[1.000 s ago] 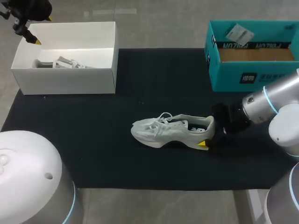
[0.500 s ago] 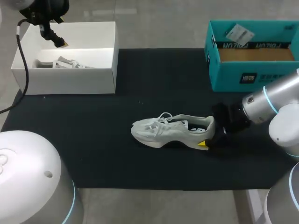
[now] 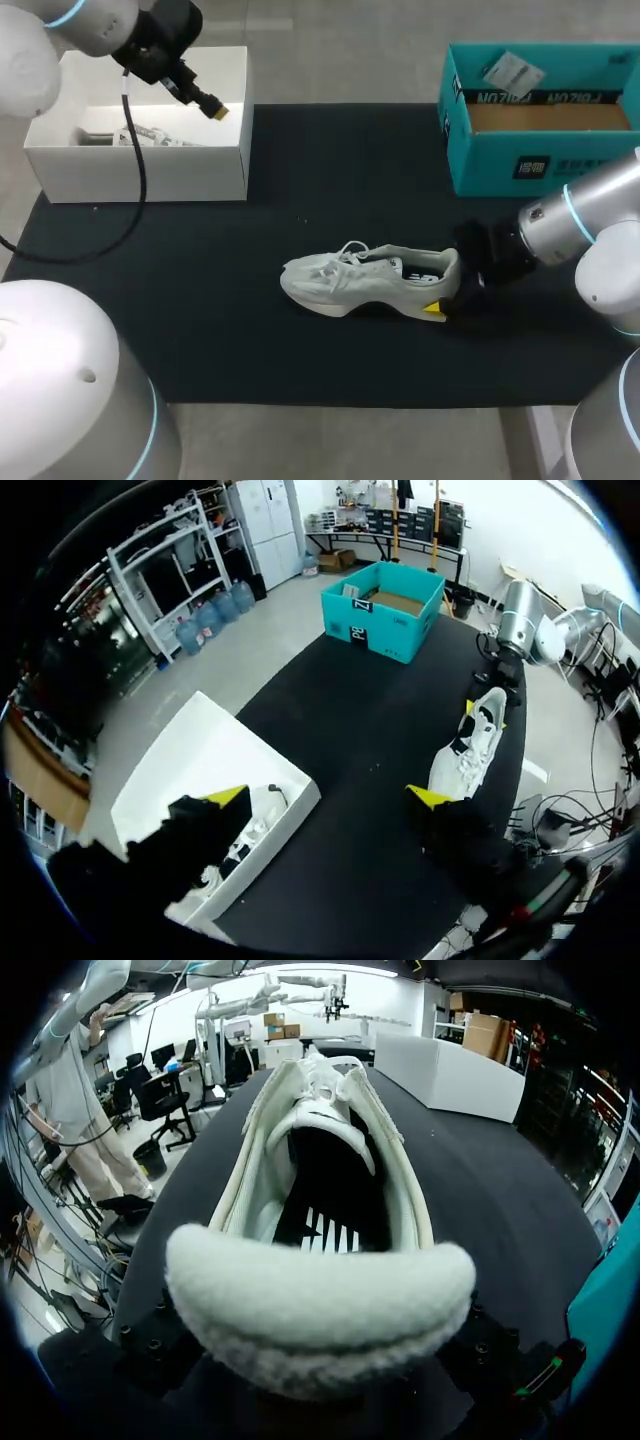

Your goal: Take the shoe out of the shoebox, open the shoe tongue, remove and reinsert the insole, then place the shoe into the shoebox

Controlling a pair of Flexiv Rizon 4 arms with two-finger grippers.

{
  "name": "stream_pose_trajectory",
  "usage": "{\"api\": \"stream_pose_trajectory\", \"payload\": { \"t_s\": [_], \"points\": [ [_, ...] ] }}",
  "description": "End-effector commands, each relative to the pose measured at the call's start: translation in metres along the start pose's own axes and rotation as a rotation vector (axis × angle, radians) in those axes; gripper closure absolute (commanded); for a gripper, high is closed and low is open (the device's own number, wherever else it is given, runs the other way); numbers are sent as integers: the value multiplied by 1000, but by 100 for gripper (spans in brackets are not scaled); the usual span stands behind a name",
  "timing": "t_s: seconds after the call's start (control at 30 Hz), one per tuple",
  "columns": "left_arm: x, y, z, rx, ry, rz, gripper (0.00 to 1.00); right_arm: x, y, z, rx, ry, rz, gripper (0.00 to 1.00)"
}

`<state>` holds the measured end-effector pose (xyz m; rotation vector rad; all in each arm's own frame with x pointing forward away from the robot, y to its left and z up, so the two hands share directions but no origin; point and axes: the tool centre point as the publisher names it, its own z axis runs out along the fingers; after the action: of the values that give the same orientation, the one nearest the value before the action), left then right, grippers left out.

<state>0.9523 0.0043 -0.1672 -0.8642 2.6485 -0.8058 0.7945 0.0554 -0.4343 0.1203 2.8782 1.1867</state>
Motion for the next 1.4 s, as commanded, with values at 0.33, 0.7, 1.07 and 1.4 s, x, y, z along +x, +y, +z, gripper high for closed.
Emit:
{"api": "stream_pose_trajectory", "payload": {
  "t_s": [0.33,0.7,1.07,1.4],
  "points": [
    [26,-32,63,-86,156,14,0,-1,-1,7,2,-3,0,100],
    [26,-32,63,-86,156,14,0,-1,-1,7,2,-3,0,100],
    [47,-33,24,37,-92,-463,0,-1,-1,7,2,-3,0,100],
    [94,-44,27,69,-74,-520,0,-1,-1,7,2,-3,0,100]
  ]
}}
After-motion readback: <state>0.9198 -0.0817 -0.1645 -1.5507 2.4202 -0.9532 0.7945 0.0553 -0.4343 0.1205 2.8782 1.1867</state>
